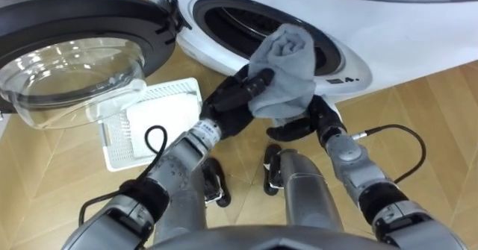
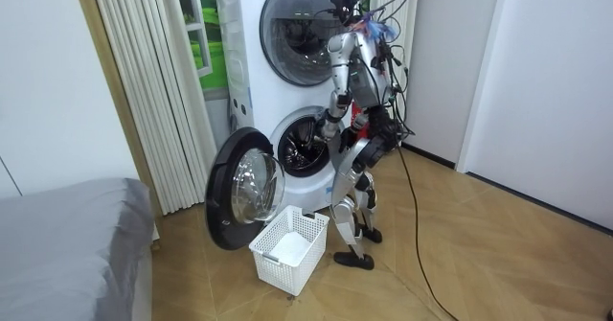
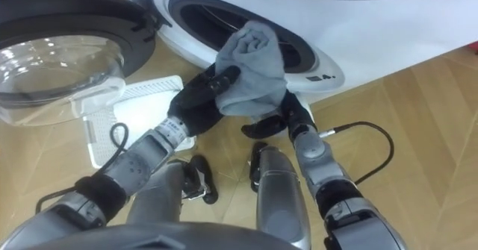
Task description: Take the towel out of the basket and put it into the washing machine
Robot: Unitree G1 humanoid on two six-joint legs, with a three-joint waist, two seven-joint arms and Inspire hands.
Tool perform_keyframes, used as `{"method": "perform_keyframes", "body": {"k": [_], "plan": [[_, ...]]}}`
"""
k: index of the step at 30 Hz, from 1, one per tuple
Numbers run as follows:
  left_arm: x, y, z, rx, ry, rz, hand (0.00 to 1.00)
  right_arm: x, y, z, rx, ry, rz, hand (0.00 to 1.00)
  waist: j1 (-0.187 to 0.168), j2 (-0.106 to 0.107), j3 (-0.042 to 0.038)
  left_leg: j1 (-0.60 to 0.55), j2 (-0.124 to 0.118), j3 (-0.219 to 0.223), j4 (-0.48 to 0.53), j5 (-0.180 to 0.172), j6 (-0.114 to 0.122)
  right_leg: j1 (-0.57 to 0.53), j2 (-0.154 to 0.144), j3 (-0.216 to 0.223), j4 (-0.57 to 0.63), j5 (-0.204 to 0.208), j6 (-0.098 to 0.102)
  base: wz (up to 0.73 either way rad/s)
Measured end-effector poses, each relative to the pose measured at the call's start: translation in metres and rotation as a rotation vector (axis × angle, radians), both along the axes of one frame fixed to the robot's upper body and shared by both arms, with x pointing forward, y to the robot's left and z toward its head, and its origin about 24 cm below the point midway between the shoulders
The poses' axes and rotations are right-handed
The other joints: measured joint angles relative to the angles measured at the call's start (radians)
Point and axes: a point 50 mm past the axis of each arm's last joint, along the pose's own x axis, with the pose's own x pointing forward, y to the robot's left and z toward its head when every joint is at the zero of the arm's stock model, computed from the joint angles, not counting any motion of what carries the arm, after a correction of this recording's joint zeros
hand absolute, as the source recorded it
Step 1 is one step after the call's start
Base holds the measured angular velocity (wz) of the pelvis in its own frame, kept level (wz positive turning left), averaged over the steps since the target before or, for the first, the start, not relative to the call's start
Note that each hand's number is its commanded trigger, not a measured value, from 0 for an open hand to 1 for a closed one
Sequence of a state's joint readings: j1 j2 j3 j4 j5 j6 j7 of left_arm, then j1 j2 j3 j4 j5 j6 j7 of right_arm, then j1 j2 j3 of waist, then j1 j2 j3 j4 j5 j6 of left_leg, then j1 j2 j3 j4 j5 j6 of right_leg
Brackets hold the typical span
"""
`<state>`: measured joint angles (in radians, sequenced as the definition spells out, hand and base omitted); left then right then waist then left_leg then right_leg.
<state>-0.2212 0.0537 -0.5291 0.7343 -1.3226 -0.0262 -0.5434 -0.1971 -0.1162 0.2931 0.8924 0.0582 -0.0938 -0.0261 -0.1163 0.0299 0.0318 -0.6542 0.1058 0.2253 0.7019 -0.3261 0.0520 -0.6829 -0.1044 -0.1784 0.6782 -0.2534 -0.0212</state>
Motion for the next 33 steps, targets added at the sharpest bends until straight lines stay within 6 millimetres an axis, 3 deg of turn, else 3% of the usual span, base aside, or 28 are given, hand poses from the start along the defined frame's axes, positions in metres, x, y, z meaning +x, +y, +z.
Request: {"method": "perform_keyframes", "body": {"k": [8,9,21,33], "plan": [[0.007,-0.008,0.010,-0.016,-0.043,-0.024,1.00,-0.004,0.007,-0.004,0.055,0.049,0.063,0.00,-0.020,-0.009,0.0011,-0.019,0.005,-0.015,0.021,-0.001,-0.002,-0.002,0.000,-0.015,0.000,-0.003,-0.004,0.05],[0.006,-0.009,0.010,-0.015,-0.043,-0.028,1.00,-0.004,0.009,-0.004,0.057,0.054,0.073,1.00,-0.020,-0.009,0.0010,-0.019,0.004,-0.016,0.021,-0.001,-0.002,-0.001,0.000,-0.016,0.001,-0.003,-0.004,0.00],[0.012,-0.024,0.020,-0.017,-0.050,-0.052,1.00,-0.003,0.012,-0.012,0.015,0.122,0.055,1.00,-0.019,-0.008,0.0006,-0.038,0.002,-0.036,0.025,-0.001,-0.001,-0.004,0.000,-0.031,0.000,-0.002,-0.004,0.04],[0.012,-0.026,0.021,-0.014,-0.036,-0.044,1.00,-0.007,0.007,-0.017,0.008,0.158,0.029,1.00,-0.017,-0.005,-0.0005,-0.037,0.003,-0.037,0.024,-0.001,-0.001,-0.001,0.001,-0.032,-0.004,-0.002,-0.004,0.00]]}}
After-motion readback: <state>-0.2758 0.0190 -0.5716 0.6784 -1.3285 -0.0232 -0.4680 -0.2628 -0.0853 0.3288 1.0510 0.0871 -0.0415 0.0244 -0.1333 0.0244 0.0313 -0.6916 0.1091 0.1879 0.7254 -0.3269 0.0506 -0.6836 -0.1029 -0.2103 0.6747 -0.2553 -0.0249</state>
